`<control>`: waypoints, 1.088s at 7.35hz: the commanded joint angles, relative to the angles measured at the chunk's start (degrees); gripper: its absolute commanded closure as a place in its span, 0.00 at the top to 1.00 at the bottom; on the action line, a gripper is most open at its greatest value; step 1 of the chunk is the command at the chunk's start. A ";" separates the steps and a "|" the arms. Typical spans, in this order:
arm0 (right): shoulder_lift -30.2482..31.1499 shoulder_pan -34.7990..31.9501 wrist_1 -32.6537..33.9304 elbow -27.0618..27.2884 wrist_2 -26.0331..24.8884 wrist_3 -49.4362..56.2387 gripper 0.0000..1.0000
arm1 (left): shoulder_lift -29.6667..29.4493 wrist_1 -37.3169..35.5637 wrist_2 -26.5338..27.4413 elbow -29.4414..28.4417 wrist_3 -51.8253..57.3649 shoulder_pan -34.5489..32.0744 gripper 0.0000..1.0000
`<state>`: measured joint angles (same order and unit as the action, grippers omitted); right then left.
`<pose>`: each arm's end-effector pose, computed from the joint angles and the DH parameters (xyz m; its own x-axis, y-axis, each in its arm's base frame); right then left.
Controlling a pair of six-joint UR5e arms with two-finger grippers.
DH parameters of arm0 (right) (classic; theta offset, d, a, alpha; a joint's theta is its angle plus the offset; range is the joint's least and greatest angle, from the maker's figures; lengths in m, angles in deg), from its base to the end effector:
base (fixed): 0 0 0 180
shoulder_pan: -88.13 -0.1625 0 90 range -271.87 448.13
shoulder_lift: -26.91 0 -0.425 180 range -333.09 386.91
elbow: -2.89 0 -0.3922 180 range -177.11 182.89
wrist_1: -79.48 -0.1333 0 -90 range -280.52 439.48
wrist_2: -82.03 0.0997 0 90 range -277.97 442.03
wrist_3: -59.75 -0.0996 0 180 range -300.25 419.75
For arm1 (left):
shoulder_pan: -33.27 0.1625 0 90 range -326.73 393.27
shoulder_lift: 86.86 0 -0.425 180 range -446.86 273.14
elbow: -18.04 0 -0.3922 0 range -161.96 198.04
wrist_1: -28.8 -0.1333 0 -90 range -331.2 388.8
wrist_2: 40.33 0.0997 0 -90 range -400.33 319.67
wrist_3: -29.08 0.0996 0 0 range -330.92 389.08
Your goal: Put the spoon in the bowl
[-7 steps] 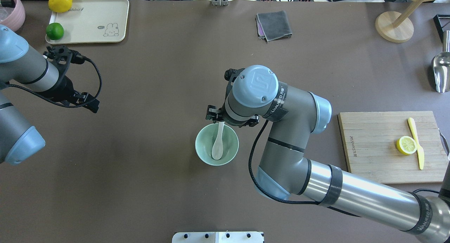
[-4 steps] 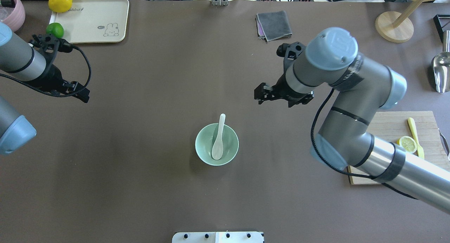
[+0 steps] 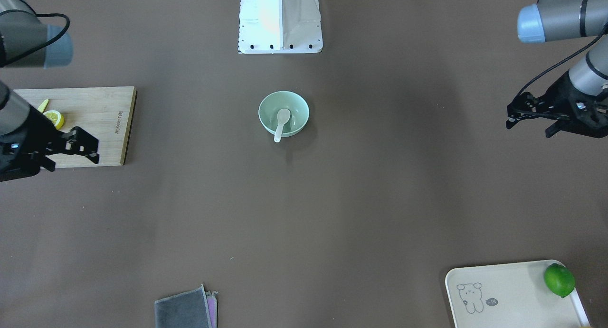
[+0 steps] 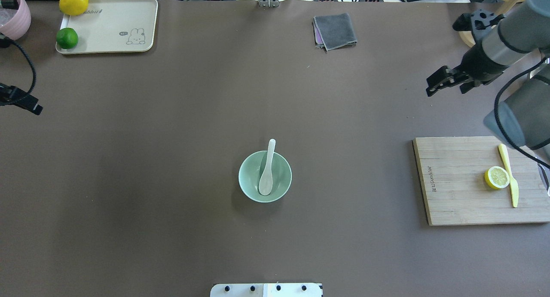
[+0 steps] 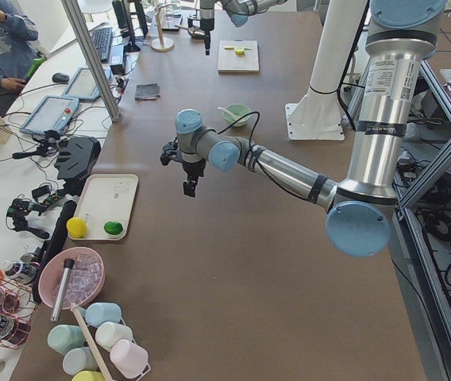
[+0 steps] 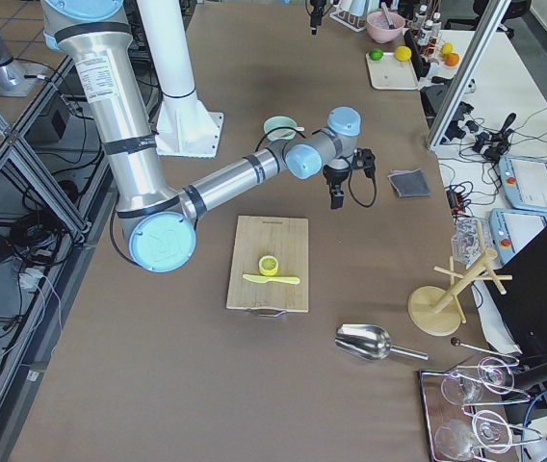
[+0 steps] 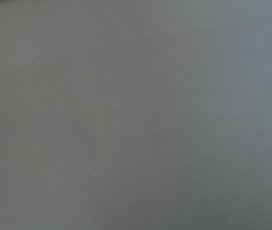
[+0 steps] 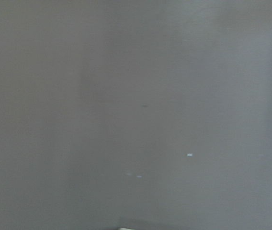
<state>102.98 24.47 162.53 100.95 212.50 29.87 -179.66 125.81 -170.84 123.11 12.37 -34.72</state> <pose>-0.2002 -0.5591 0.4462 0.6637 -0.1460 0.7336 0.0665 0.9884 0.1366 0.1299 -0.5044 0.4934 0.6748 0.2737 -0.6854 -0.1524 0.9603 0.2335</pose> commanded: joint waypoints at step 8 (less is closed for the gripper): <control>11.46 -20.98 -0.88 -10.35 1.63 29.09 1.00 | 6.31 -1.03 -12.22 -6.28 11.36 -16.91 0.98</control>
<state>113.59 4.15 161.78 90.26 214.15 58.69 -173.76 125.01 -181.62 117.12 23.79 -50.28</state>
